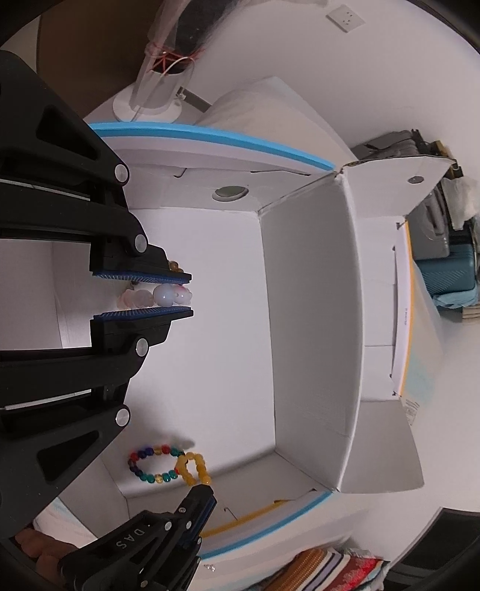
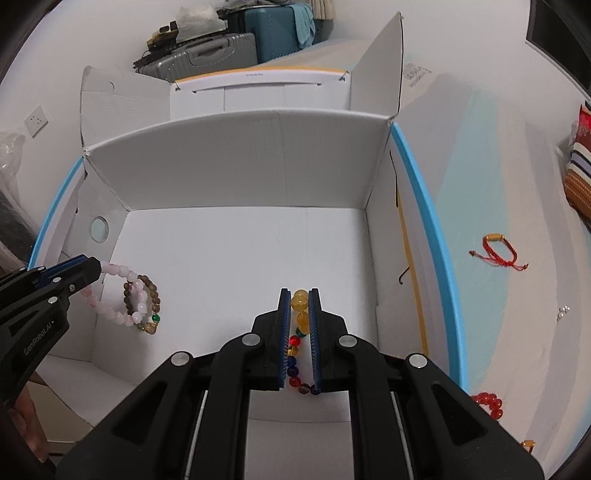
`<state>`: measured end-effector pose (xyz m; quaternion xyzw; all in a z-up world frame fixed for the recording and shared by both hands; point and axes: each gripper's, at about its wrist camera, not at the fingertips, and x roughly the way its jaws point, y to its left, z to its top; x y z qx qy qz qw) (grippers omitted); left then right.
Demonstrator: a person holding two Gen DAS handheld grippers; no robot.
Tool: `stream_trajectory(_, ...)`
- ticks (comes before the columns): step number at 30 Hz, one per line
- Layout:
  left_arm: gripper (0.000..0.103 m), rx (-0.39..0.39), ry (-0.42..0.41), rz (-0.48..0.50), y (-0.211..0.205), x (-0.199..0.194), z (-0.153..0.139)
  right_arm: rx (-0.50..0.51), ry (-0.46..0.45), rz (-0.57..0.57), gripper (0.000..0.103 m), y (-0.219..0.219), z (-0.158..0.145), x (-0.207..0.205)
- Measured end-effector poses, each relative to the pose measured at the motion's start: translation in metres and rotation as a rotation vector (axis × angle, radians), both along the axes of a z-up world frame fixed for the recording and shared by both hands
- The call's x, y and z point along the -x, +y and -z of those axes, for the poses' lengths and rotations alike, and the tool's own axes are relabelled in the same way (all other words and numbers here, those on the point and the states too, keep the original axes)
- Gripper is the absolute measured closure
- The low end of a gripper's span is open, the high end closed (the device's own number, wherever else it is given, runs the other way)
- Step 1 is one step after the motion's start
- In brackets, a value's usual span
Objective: Organize jewelry
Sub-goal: 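Open both tools to release the bracelets into the box, then withdraw both tools from the box back over the bed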
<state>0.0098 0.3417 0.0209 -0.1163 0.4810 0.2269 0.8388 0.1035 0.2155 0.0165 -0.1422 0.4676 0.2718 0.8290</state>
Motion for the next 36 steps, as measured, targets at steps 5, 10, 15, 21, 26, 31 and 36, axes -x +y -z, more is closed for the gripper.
stream_trajectory(5, 0.089, 0.016, 0.005, 0.007, 0.001, -0.001, 0.003, 0.013, 0.011, -0.004, 0.093, 0.004, 0.004, 0.000)
stream_trajectory(10, 0.069, 0.004, 0.011, -0.013, 0.001, 0.002, -0.002, -0.010, 0.023, -0.001, 0.075, 0.005, -0.002, 0.001)
stream_trajectory(15, 0.046, -0.013, -0.033, -0.014, -0.004, 0.010, -0.018, -0.065, -0.027, 0.015, 0.050, -0.004, -0.031, 0.008)
stream_trajectory(21, 0.027, -0.027, -0.090, 0.000, -0.017, 0.016, -0.041, -0.091, -0.096, 0.061, 0.026, -0.026, -0.060, 0.009)
stream_trajectory(26, 0.020, -0.042, -0.137, 0.032, -0.037, 0.020, -0.059, -0.090, -0.141, 0.094, 0.019, -0.050, -0.077, 0.012)
stream_trajectory(31, 0.011, -0.062, -0.176, 0.072, -0.063, 0.020, -0.074, -0.100, -0.181, 0.106, 0.014, -0.077, -0.090, 0.021)
stream_trajectory(36, 0.008, -0.069, -0.202, 0.113, -0.091, 0.017, -0.085, -0.115, -0.214, 0.136, 0.009, -0.110, -0.102, 0.025)
